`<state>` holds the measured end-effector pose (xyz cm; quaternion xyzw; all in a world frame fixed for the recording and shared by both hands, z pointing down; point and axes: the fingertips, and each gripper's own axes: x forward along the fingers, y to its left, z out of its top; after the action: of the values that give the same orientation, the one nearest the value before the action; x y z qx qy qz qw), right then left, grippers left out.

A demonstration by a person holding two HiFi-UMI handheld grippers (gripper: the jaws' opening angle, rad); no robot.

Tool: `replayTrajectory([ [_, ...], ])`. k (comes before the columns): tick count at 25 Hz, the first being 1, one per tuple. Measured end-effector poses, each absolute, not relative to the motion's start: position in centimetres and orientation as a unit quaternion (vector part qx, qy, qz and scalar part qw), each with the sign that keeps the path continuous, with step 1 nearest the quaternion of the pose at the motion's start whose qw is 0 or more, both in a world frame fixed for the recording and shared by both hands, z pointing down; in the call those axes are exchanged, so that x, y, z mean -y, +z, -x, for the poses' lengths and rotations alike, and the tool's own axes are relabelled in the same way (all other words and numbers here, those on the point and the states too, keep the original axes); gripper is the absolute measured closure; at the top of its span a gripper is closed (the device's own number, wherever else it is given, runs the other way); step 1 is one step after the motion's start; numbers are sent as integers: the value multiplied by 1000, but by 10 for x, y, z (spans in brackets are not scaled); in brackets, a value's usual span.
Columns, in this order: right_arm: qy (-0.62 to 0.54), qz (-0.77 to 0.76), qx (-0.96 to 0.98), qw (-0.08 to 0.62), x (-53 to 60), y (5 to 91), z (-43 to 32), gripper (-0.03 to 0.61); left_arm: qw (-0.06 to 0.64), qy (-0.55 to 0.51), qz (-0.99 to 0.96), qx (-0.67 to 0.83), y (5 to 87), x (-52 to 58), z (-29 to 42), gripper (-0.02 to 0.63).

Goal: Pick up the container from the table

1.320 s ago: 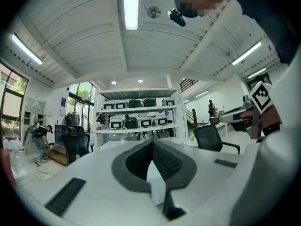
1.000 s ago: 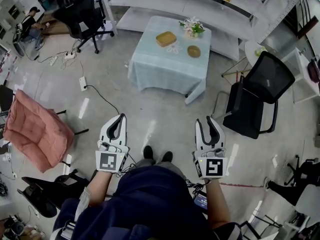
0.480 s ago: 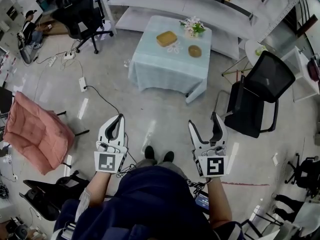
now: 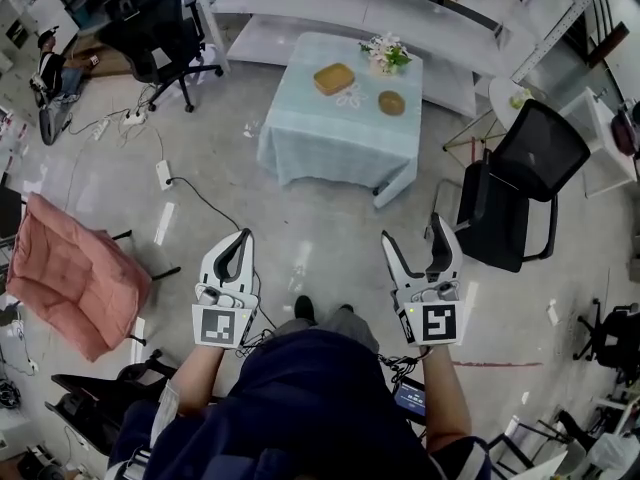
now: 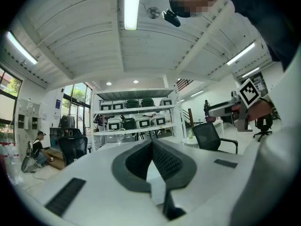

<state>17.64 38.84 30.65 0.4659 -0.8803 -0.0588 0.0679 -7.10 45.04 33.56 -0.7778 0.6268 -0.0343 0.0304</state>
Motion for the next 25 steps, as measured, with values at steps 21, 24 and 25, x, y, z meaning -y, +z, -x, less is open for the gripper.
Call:
replayTrajectory([
  [21, -39, -433, 898, 66, -202, 338, -159, 215, 22, -58, 744, -665, 345, -300, 90, 612],
  [24, -28, -419, 905, 68, -158, 346, -159, 218, 16, -64, 731, -679, 344, -261, 92, 612],
  [25, -25, -413, 908, 68, -145, 348, -157, 218, 16, -67, 726, -684, 343, -252, 94, 612],
])
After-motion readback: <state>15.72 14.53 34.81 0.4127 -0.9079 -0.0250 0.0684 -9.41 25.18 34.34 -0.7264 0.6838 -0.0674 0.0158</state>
